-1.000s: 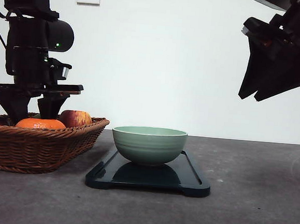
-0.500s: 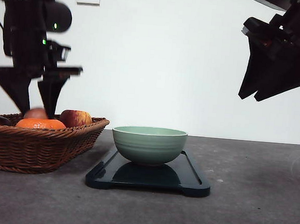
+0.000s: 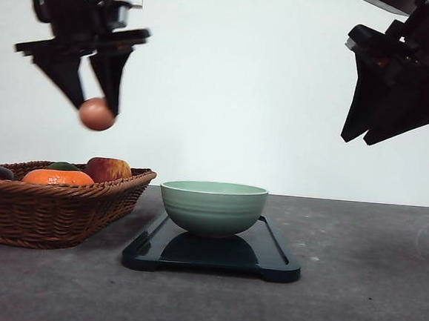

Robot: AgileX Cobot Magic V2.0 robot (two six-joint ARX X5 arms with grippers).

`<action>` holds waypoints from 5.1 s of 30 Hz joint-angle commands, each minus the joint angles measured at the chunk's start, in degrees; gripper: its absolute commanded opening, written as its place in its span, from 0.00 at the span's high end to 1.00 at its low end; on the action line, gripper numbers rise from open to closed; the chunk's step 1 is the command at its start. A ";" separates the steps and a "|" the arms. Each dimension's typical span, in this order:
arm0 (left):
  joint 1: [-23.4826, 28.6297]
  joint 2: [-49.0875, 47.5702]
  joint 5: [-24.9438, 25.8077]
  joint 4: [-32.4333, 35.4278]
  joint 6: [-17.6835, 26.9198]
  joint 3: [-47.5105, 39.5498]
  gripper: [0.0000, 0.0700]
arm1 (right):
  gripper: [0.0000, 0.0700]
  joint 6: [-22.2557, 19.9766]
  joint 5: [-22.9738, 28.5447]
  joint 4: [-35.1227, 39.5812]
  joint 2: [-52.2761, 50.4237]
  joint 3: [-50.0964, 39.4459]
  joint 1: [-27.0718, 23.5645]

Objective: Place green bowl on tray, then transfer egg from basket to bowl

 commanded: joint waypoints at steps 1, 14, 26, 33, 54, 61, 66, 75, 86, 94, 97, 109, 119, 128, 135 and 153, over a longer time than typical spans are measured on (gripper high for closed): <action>-1.49 0.24 0.34 1.02 0.58 2.15 0.73 | 0.69 0.58 -0.02 0.52 0.31 0.20 0.32; -8.52 0.81 0.34 6.53 -0.91 3.09 0.66 | 0.69 0.58 -0.16 0.51 0.31 0.20 0.32; -12.07 5.40 0.33 9.69 -1.67 4.01 0.66 | 0.69 0.56 -0.21 0.14 0.31 0.20 0.32; -13.51 9.66 0.35 10.90 -2.39 4.07 0.66 | 0.69 0.55 -0.20 -0.81 0.31 0.20 0.32; -16.02 19.74 0.33 14.77 -2.24 4.07 0.66 | 0.69 0.55 -0.20 -0.94 0.31 0.20 0.32; -16.00 21.03 0.33 16.51 -2.26 4.07 0.66 | 0.69 0.55 -0.20 -2.03 0.31 0.20 0.32; -16.00 21.65 0.35 16.55 -2.26 4.07 0.66 | 0.69 0.55 -0.20 -2.16 0.31 0.20 0.32; -16.00 22.04 0.33 16.63 -2.32 4.07 0.66 | 0.69 0.56 -0.20 -2.17 0.31 0.20 0.32; -16.00 23.21 0.33 16.41 -2.37 4.07 0.66 | 0.69 0.58 -0.20 -3.59 0.31 0.20 0.35; -16.03 23.18 0.33 14.89 -2.29 5.14 0.34 | 0.69 0.55 -0.16 -4.24 0.31 0.20 0.35; -16.06 22.75 0.33 13.02 -2.25 6.91 0.33 | 0.69 0.55 -0.17 -4.24 0.31 0.20 0.34; -16.26 10.72 0.29 7.38 -4.63 12.96 0.33 | 0.69 0.58 -0.11 -4.24 0.31 0.20 0.34; -16.26 -2.05 0.26 7.67 -3.50 10.74 0.34 | 0.69 0.55 0.02 -4.22 0.31 0.20 0.36; -15.93 -15.68 -1.91 16.17 -3.53 -6.75 0.34 | 0.69 0.52 0.02 -3.63 0.31 0.20 0.36; -15.12 -28.31 -2.36 24.67 -3.81 -25.74 0.34 | 0.69 0.51 0.04 -3.39 0.31 0.20 0.36; -10.73 -44.54 -4.44 22.52 -10.13 -49.02 0.33 | 0.69 0.73 -0.09 -4.14 0.31 0.20 0.36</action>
